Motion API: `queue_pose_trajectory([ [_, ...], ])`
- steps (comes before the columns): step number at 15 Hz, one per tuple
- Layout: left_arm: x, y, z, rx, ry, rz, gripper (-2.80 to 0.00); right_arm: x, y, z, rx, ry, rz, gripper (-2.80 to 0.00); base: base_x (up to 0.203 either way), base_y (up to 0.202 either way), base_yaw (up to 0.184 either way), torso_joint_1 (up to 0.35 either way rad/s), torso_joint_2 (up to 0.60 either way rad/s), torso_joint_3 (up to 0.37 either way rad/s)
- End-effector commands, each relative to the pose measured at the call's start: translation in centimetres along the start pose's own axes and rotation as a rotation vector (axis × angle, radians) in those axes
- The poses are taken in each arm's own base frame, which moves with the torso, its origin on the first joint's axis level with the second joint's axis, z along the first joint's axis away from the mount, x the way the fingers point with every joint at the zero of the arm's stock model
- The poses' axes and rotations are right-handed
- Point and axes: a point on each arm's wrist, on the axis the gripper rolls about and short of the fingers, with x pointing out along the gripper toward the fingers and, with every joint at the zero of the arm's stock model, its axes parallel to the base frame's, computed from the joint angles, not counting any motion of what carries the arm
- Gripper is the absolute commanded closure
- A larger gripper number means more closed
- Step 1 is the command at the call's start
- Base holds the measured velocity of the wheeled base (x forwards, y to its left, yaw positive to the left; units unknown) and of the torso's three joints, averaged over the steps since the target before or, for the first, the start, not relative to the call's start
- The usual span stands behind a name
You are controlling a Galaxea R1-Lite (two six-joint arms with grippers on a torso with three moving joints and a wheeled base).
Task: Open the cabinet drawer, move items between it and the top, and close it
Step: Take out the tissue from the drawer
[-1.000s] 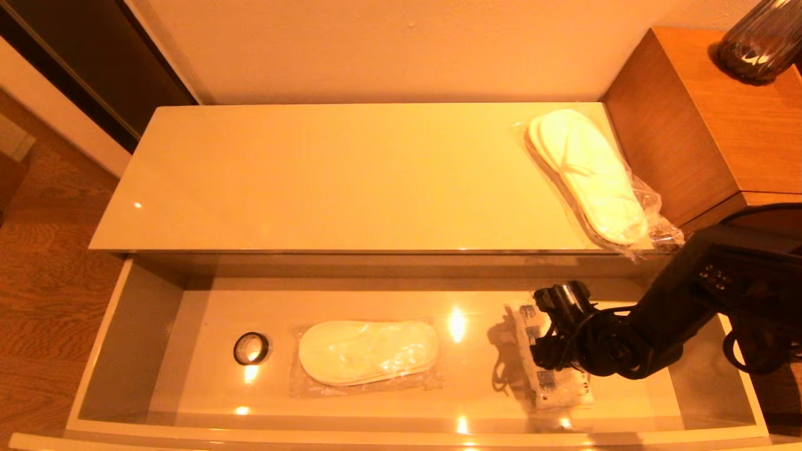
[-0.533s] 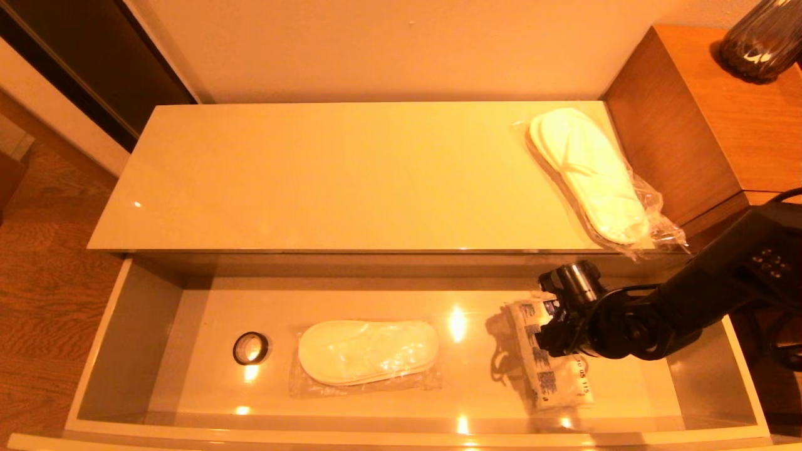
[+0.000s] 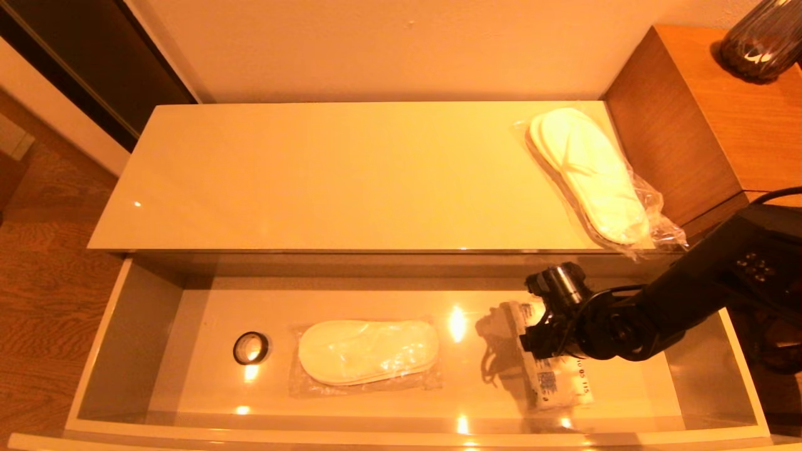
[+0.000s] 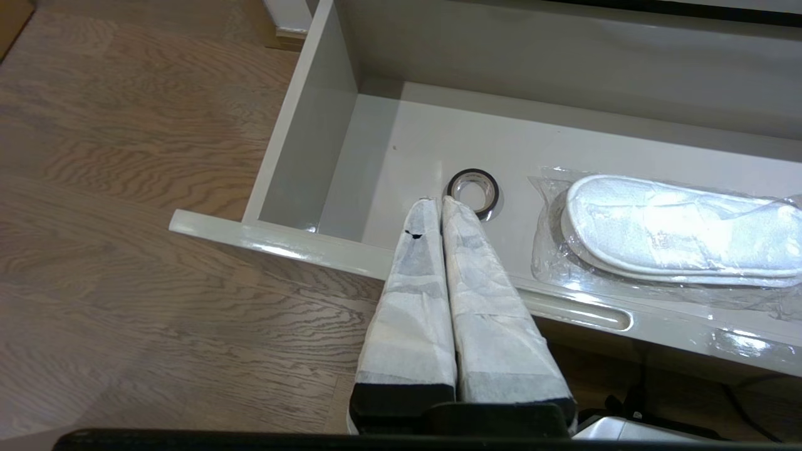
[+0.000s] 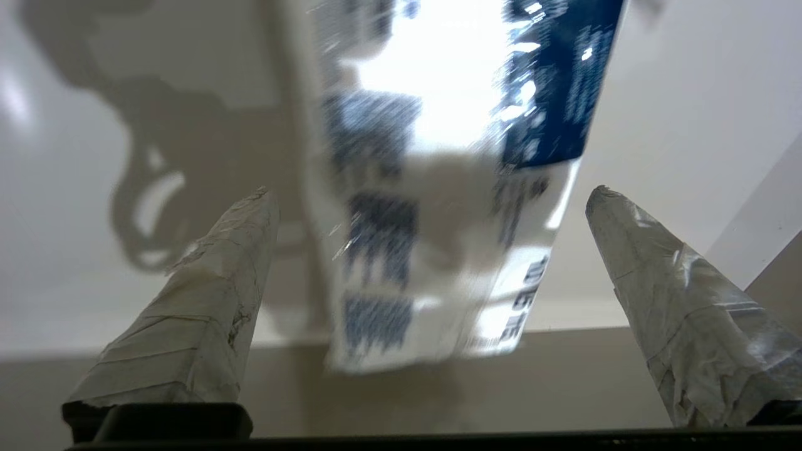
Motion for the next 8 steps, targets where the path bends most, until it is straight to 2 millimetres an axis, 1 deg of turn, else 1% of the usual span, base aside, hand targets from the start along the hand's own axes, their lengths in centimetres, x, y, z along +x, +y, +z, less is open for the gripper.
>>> queue_pose_trajectory([
  [1,-0.3,0.0,-0.1,-0.001,-0.038,-0.001,0.00,2.3,-0.4,0.2,0.024,0.023,-0.025,-2.80,0.000,0.000,0.000,0.000,0.00,0.000],
  [3,-0.3,0.0,-0.1,-0.001,-0.038,-0.001,0.00,3.5,-1.0,0.4,0.041,0.031,-0.039,-2.80,0.000,0.000,0.000,0.000,0.00,0.000],
  [8,-0.3,0.0,-0.1,-0.001,-0.038,-0.001,0.00,4.2,-0.8,-0.2,0.032,0.058,-0.041,-2.80,0.000,0.000,0.000,0.000,0.00,0.000],
])
